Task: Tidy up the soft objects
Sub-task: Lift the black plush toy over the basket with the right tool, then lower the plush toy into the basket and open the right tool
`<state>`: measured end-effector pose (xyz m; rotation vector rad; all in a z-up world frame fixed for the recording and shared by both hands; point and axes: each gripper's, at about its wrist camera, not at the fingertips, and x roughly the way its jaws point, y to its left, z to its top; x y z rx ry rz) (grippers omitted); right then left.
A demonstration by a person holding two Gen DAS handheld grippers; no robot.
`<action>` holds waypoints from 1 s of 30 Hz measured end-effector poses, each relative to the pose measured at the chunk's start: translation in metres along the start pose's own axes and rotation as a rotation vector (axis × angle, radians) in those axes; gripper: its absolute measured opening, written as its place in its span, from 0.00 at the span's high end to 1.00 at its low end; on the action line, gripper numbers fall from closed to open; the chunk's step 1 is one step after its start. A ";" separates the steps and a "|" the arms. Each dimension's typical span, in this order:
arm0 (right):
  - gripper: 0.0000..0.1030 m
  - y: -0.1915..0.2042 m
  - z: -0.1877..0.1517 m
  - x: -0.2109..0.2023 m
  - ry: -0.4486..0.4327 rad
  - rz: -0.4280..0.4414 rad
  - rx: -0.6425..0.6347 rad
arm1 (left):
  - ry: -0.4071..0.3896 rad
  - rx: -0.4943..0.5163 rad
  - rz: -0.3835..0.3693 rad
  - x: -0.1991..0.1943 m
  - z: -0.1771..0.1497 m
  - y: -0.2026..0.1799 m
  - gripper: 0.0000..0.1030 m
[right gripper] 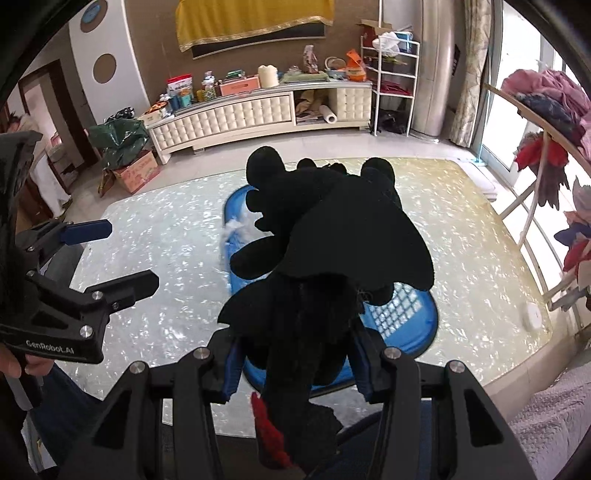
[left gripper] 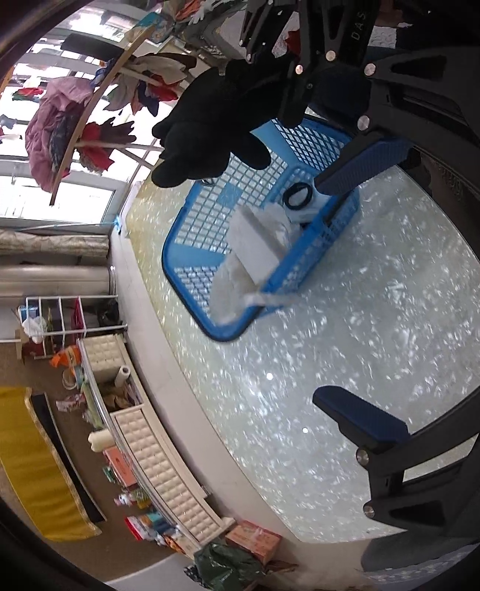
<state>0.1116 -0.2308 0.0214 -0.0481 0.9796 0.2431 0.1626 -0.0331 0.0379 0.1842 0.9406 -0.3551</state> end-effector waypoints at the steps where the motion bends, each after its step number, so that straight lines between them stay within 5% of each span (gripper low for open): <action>1: 0.55 -0.002 0.000 0.002 0.005 -0.001 0.005 | 0.005 0.006 -0.007 0.004 0.003 -0.004 0.00; 18: 0.55 -0.019 0.008 0.043 0.118 0.008 0.044 | 0.077 0.063 -0.037 0.061 0.032 -0.030 0.00; 30: 0.55 -0.009 0.012 0.045 0.126 -0.007 0.014 | 0.087 0.077 -0.066 0.064 0.031 -0.026 0.00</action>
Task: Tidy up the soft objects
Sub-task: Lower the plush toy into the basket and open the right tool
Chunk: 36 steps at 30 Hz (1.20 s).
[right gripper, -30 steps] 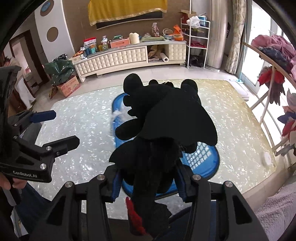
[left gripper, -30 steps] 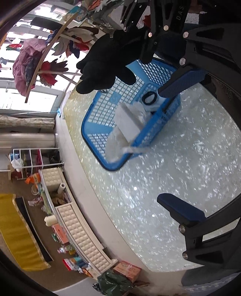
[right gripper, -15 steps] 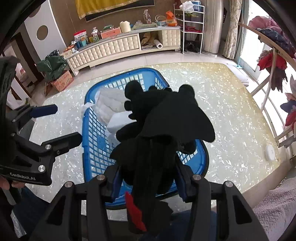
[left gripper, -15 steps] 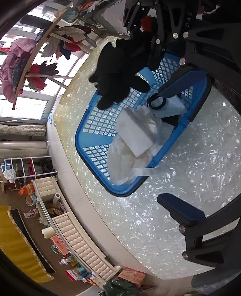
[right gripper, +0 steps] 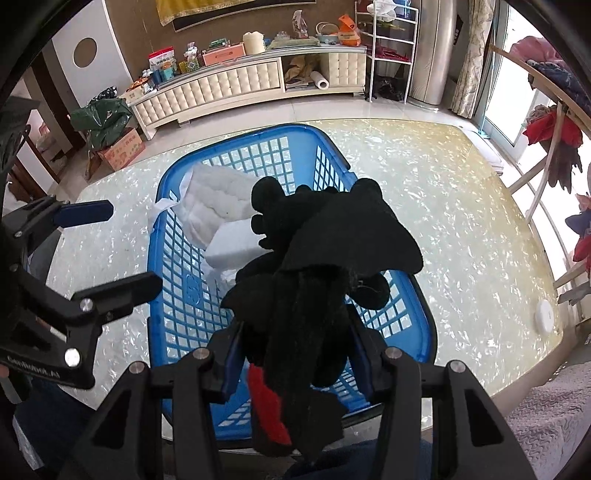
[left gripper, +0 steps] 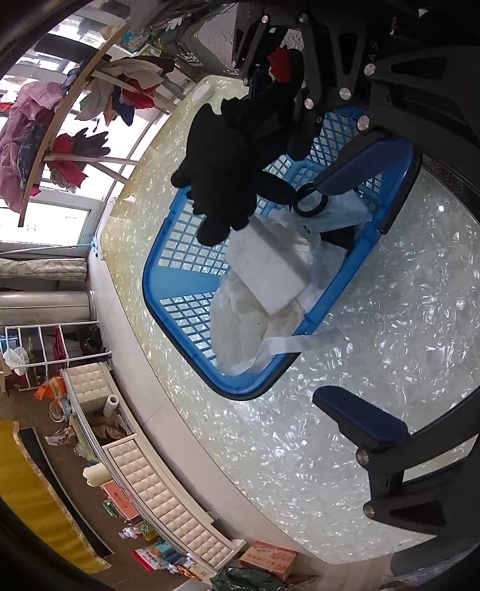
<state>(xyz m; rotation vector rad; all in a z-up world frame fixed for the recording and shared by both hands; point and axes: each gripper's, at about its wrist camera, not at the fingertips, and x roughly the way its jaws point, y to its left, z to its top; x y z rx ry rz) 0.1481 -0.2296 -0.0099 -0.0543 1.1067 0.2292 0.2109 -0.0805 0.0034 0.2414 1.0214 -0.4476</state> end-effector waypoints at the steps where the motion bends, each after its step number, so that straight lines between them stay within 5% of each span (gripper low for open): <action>1: 0.55 0.002 -0.001 0.000 0.002 -0.002 -0.005 | -0.001 0.002 -0.001 0.000 0.000 0.000 0.00; 14: 0.54 -0.001 -0.007 0.014 0.056 -0.008 -0.036 | 0.007 0.005 -0.009 0.002 -0.003 0.003 0.00; 22: 0.45 -0.005 -0.005 0.008 0.039 -0.025 -0.027 | 0.014 -0.001 -0.011 0.003 -0.005 0.003 0.00; 28: 0.15 -0.004 -0.004 -0.004 0.005 -0.022 -0.025 | 0.010 -0.004 -0.018 0.000 -0.007 0.001 0.00; 36: 0.01 -0.007 -0.008 -0.011 -0.018 -0.038 0.000 | -0.019 -0.030 -0.025 -0.012 -0.014 0.005 0.00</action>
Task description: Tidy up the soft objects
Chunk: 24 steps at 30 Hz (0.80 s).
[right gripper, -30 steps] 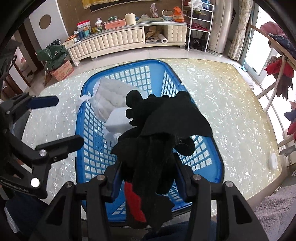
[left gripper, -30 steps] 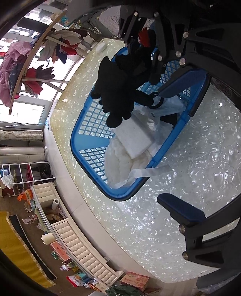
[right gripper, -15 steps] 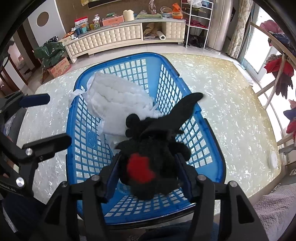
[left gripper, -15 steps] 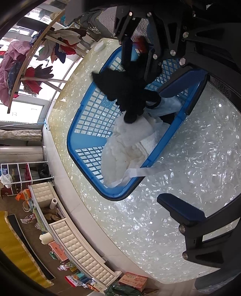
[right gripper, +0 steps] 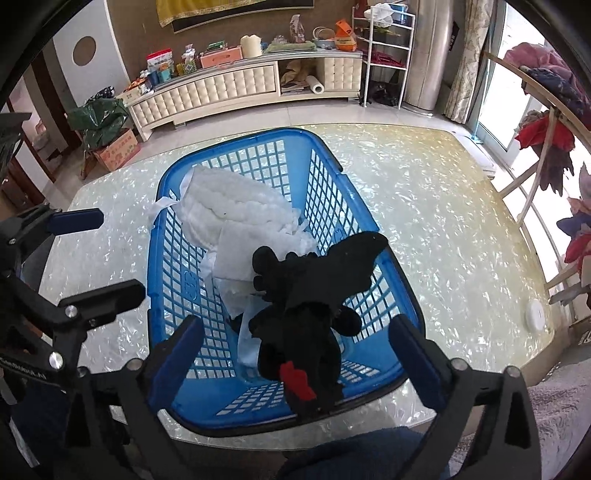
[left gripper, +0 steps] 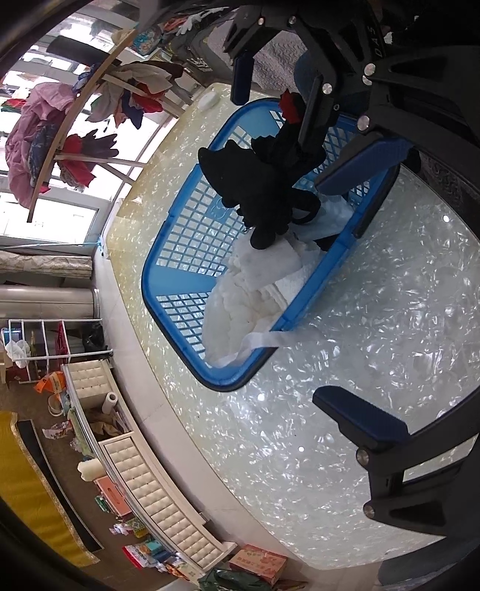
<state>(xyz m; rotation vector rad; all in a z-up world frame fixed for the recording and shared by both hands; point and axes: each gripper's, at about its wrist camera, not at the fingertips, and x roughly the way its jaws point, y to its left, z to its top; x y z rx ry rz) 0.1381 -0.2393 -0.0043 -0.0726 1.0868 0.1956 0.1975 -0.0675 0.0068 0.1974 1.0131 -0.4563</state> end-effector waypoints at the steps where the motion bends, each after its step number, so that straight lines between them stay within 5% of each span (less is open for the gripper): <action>1: 0.01 0.001 -0.001 0.000 -0.004 -0.004 0.002 | -0.003 -0.006 -0.002 -0.001 -0.001 0.001 0.00; 11: 0.01 0.014 -0.014 -0.012 -0.059 -0.015 0.016 | -0.067 -0.092 0.008 -0.020 -0.032 0.012 0.00; 24: 0.01 0.060 -0.021 -0.060 -0.313 -0.025 -0.023 | -0.328 -0.194 0.080 -0.102 -0.080 0.029 0.00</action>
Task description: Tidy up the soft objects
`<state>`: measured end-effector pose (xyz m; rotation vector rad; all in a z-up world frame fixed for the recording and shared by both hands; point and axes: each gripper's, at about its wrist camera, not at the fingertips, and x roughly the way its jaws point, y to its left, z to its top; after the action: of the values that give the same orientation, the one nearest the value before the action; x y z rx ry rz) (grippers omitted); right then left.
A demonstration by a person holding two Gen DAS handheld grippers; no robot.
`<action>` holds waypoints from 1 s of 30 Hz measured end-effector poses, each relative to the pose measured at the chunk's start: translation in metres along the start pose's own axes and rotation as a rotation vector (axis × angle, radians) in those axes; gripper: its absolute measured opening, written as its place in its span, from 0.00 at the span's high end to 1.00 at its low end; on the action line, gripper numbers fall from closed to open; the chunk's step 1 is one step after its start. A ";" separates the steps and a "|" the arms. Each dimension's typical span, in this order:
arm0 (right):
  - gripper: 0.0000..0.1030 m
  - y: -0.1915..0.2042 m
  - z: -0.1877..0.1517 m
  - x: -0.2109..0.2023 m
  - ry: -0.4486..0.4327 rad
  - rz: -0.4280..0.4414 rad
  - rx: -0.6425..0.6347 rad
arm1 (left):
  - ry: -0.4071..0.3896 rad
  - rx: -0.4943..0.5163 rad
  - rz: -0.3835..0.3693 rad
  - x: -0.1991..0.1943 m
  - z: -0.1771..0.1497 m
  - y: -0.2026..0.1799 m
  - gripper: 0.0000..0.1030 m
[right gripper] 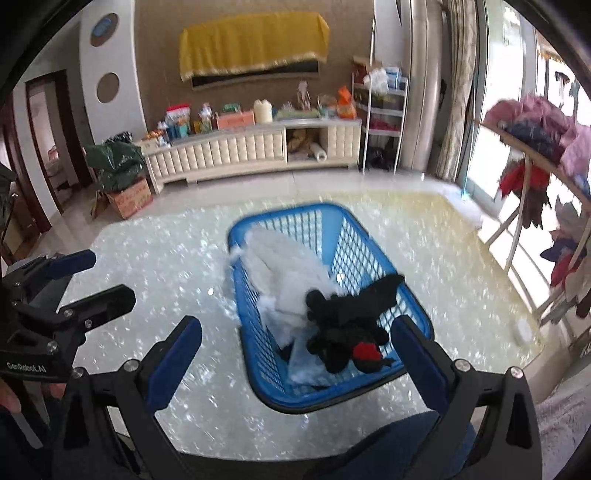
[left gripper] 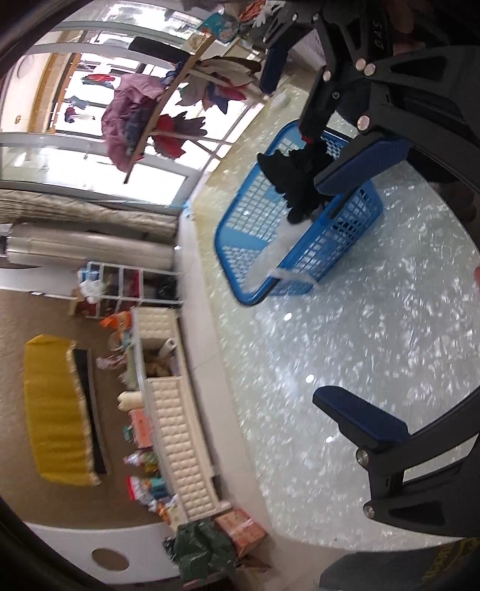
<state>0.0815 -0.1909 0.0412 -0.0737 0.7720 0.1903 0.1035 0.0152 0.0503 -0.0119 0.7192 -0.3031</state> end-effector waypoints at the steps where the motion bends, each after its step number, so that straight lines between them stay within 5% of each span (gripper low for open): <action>1: 0.01 0.003 0.000 -0.004 -0.018 -0.002 -0.004 | -0.018 0.003 0.014 -0.006 -0.001 0.000 0.00; 9: 0.00 0.024 0.002 -0.037 -0.167 0.012 -0.050 | -0.128 -0.038 0.039 -0.053 -0.012 0.009 0.00; 30: 0.00 0.045 -0.018 -0.058 -0.245 0.040 -0.086 | -0.166 -0.035 0.115 -0.089 -0.032 0.004 0.00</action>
<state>0.0198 -0.1578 0.0689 -0.1139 0.5209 0.2647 0.0209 0.0464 0.0834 -0.0289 0.5584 -0.1771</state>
